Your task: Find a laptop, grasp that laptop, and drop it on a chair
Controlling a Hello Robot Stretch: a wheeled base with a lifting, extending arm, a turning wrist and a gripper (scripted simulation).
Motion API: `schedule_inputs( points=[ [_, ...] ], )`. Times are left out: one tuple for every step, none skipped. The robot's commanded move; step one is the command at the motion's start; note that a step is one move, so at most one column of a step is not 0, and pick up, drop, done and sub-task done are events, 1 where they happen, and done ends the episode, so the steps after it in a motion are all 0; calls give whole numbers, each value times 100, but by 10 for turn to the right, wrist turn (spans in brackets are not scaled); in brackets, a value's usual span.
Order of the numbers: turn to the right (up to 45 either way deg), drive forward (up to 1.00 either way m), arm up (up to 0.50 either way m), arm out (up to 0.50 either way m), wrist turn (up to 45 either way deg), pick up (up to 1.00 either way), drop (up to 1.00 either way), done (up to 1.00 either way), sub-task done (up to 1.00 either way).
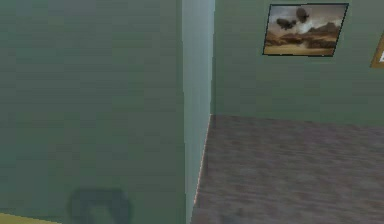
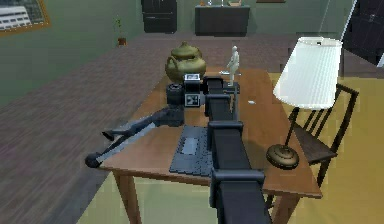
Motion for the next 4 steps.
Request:
schedule_inputs(
  points=[
    [0, 0, 0, 0, 450, 0, 0, 0, 0],
    [0, 0, 0, 0, 450, 0, 0, 0, 0],
    [0, 0, 0, 0, 240, 0, 0, 0, 0],
    [0, 0, -30, 0, 0, 0, 0, 0, 0]
  ],
)
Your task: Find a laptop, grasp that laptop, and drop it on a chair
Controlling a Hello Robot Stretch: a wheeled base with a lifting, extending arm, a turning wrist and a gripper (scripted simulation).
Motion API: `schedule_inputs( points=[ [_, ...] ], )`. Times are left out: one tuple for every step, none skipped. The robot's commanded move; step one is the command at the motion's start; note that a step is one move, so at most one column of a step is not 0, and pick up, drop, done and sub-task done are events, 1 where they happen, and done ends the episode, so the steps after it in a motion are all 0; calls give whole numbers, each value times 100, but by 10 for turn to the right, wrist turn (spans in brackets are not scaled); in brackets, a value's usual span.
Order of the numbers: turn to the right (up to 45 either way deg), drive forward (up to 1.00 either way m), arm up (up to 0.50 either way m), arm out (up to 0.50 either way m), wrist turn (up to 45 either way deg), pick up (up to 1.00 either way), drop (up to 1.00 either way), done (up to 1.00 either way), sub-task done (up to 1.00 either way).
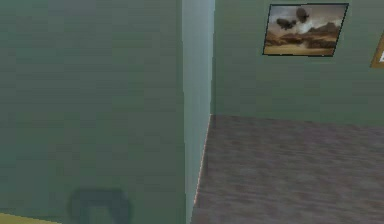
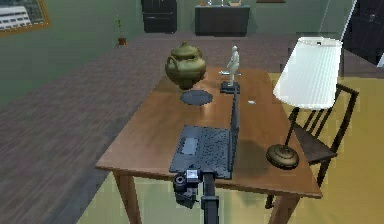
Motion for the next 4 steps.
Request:
schedule_inputs(
  points=[
    [0, 0, 0, 0, 0, 100, 0, 0, 0],
    [0, 0, 10, 0, 0, 0, 0, 0, 0],
    [0, 0, 24, 0, 0, 0, 0, 0, 0],
    [0, 0, 0, 0, -450, 0, 0, 0, 0]
  ],
)
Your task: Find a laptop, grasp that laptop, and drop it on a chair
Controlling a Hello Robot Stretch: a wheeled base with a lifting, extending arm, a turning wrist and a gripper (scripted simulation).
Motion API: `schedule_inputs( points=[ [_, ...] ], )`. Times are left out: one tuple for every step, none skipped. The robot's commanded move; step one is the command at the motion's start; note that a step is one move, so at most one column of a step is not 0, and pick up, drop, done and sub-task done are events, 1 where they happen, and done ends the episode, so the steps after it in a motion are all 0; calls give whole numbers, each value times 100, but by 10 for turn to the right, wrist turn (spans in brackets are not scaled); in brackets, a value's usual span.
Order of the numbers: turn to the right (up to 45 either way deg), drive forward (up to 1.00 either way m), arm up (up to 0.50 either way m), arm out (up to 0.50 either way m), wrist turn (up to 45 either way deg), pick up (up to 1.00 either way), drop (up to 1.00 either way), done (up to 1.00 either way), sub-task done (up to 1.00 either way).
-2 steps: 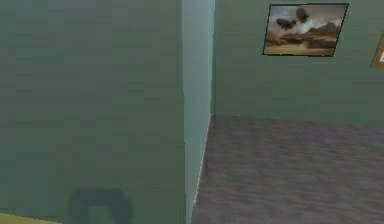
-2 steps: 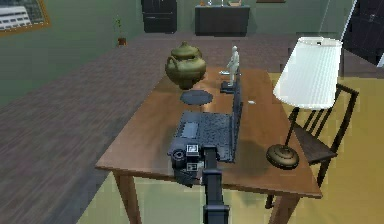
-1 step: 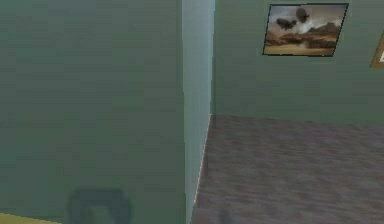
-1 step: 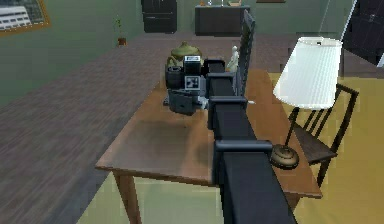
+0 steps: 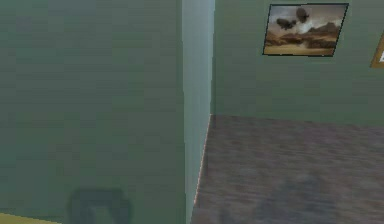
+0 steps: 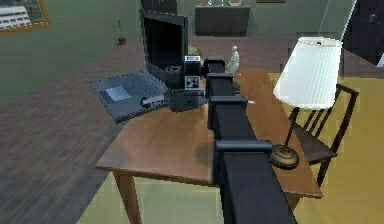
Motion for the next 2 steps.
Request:
schedule_inputs(
  points=[
    [0, 0, 0, 0, -450, 0, 0, 0, 0],
    [0, 0, 0, 0, -450, 0, 0, 0, 0]
  ],
)
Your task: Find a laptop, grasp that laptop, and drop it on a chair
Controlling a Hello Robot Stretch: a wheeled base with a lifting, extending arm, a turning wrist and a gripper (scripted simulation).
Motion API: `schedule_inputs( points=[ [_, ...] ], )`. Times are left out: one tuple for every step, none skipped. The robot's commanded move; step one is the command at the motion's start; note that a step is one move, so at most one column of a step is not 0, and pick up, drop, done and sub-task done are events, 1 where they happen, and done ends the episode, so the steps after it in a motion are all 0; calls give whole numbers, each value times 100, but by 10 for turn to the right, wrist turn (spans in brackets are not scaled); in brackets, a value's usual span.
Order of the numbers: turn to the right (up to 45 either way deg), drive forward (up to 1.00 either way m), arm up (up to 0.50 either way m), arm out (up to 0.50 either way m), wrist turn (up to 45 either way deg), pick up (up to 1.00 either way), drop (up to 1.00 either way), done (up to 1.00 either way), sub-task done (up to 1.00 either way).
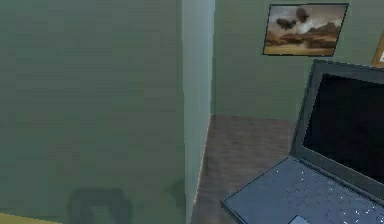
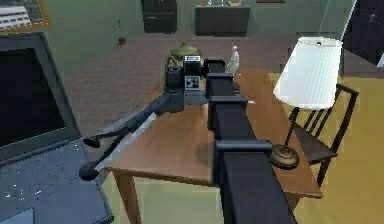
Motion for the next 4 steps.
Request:
schedule_inputs(
  points=[
    [0, 0, 0, 0, -180, 0, 0, 0, 0],
    [0, 0, 0, -30, 0, 0, 0, 0, 0],
    [-450, 0, 0, 0, 0, 0, 0, 0, 0],
    [-450, 0, 0, 0, 0, 0, 0, 0, 0]
  ],
)
